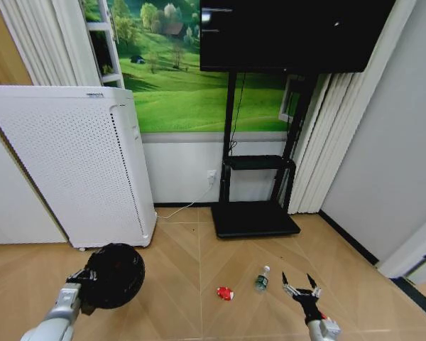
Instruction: Pick up the trash bin and place the garbage on the floor into it.
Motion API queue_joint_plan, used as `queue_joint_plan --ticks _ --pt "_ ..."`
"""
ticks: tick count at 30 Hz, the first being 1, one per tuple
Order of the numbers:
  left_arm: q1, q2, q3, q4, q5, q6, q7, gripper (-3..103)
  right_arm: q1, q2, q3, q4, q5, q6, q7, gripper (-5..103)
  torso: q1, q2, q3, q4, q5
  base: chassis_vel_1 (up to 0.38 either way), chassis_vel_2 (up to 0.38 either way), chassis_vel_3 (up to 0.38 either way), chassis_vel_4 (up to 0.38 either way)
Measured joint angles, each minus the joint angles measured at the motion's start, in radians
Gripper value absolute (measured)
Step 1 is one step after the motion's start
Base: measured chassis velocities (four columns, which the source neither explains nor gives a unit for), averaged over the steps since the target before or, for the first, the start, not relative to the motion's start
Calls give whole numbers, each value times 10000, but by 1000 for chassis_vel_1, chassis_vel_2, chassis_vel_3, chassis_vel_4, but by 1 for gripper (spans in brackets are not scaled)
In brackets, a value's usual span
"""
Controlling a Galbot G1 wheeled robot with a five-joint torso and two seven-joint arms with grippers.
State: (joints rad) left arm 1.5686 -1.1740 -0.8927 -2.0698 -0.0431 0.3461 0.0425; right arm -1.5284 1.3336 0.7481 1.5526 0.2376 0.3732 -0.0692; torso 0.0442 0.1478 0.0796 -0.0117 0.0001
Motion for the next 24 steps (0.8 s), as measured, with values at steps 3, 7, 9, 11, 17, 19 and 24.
queue_joint_plan --ticks 3,7,9,11,17,19,24 --pt "-147 64 -28 -260 136 -668 304 7 -2 5 -16 0 -22 -4 2 100 -1 0 0 -2 0 0 0 0 0" --pt "-476 155 -24 -299 132 -1950 901 7 -45 -2 -80 0 -40 -89 -16 100 0 0 0 -3 -3 0 0 0 0" --pt "-599 173 9 -314 39 -2379 1012 7 -70 -14 -104 0 -47 -141 -29 100 0 0 0 -4 0 0 0 0 0" --pt "-670 169 51 -364 -95 -2756 1110 7 -84 -32 -118 -9 -48 -168 -37 100 0 0 0 -1 -3 0 0 0 0" --pt "-679 37 -9 -573 -363 -4178 1817 7 -195 -130 -207 -24 -26 -289 -45 100 0 0 -1 -2 -1 0 0 0 0" --pt "-663 -10 -72 -572 -417 -4465 2010 7 -219 -168 -257 -81 -26 -315 -67 100 0 0 -1 -1 0 0 0 0 0" --pt "-574 -217 -270 -450 -497 -4873 2187 7 -212 -207 -385 -276 -128 -362 -276 100 0 0 -1 -1 0 0 0 0 0"
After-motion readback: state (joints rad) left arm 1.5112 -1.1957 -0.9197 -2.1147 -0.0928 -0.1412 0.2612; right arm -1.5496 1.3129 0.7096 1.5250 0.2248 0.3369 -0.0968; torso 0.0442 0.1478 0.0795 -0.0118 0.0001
